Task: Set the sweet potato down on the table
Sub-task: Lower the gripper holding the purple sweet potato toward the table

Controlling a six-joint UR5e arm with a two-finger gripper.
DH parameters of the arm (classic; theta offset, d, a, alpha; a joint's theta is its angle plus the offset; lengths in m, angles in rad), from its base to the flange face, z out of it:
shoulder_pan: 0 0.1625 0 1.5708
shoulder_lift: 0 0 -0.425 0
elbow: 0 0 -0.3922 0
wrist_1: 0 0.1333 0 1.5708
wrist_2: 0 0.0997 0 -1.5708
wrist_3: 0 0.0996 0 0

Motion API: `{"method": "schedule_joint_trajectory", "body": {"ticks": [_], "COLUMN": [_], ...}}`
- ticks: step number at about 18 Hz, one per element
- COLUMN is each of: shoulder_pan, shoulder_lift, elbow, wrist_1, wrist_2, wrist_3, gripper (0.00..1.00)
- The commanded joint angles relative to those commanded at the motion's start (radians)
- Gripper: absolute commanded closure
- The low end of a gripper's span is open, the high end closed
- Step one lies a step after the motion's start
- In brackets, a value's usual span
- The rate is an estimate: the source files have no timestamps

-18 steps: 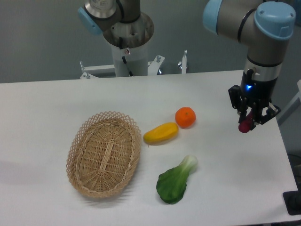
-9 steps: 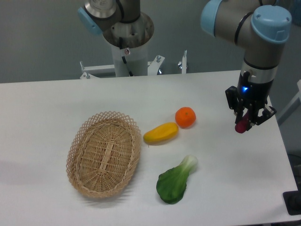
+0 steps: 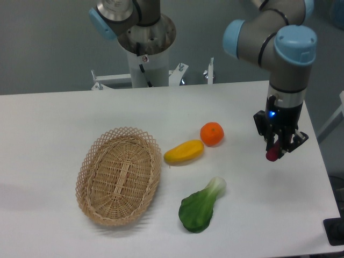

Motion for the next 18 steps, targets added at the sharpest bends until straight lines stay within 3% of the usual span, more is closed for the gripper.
{"method": "schedule_joint_trajectory", "body": {"ticks": [3,6,8,11,18], "shoulder_pan": [-0.015,-0.052,-0.066,-0.084,-0.095], "shoulder_lift": [-0.043,-0.104,-0.129,-0.155,-0.17], "elbow": [-0.021,-0.04,-0.037,-0.037,-0.066], "wrist_1": [0.077,0.164,0.17,0.169,0.172], "wrist_2": [0.002,0.031,0.046,0.072,0.084], "wrist_3": [-0.084,-0.263,-0.362,-0.403,-0.413], "gripper": [0.78,0.78,0.78,0.78,0.74]}}
